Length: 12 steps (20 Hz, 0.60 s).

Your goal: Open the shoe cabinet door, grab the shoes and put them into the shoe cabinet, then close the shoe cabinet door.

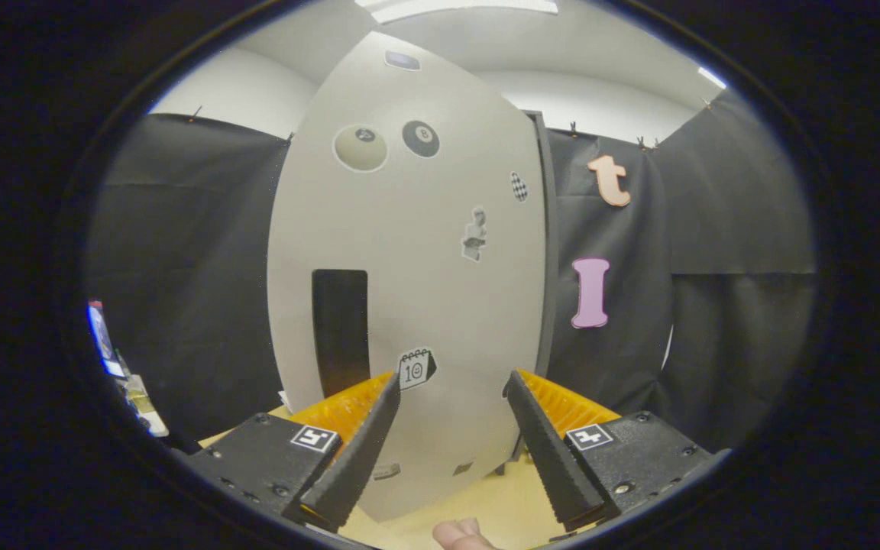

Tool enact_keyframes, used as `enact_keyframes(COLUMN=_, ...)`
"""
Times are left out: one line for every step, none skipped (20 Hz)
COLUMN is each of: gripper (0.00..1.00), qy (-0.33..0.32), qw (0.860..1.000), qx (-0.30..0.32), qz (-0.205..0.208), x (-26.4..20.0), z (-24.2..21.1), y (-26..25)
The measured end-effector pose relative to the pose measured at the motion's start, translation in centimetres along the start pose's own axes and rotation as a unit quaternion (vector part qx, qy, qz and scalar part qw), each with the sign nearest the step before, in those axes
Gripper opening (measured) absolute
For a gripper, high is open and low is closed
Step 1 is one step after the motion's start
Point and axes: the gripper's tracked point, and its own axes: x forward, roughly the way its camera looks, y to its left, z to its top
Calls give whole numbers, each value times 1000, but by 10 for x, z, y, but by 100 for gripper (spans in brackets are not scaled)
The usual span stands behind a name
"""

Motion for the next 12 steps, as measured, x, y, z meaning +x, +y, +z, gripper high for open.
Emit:
enact_keyframes(gripper=95, qy=-4, qw=1000, qx=2, qz=6, x=6, z=2, y=9)
enact_keyframes(gripper=95, qy=-10, qw=1000, qx=4, qz=12, x=13, z=4, y=16)
enact_keyframes(gripper=96, qy=-12, qw=1000, qx=6, qz=15, x=21, z=5, y=25)
enact_keyframes(gripper=96, qy=-12, qw=1000, qx=5, qz=17, x=28, z=4, y=35)
enact_keyframes(gripper=97, qy=-8, qw=1000, qx=3, qz=14, x=32, z=1, y=51)
enact_keyframes(gripper=98, qy=-6, qw=1000, qx=3, qz=4, x=36, z=-2, y=58)
enact_keyframes(gripper=97, qy=-6, qw=1000, qx=7, qz=-11, x=35, z=-6, y=59)
enact_keyframes(gripper=98, qy=-2, qw=1000, qx=14, qz=-15, x=35, z=-10, y=61)
enact_keyframes(gripper=98, qy=2, qw=1000, qx=18, qz=-13, x=35, z=-15, y=64)
enact_keyframes(gripper=98, qy=4, qw=1000, qx=20, qz=-11, x=34, z=-18, y=66)
enact_keyframes(gripper=98, qy=3, qw=1000, qx=23, qz=-13, x=30, z=-19, y=65)
enact_keyframes(gripper=98, qy=4, qw=1000, qx=26, qz=-13, x=25, z=-20, y=64)
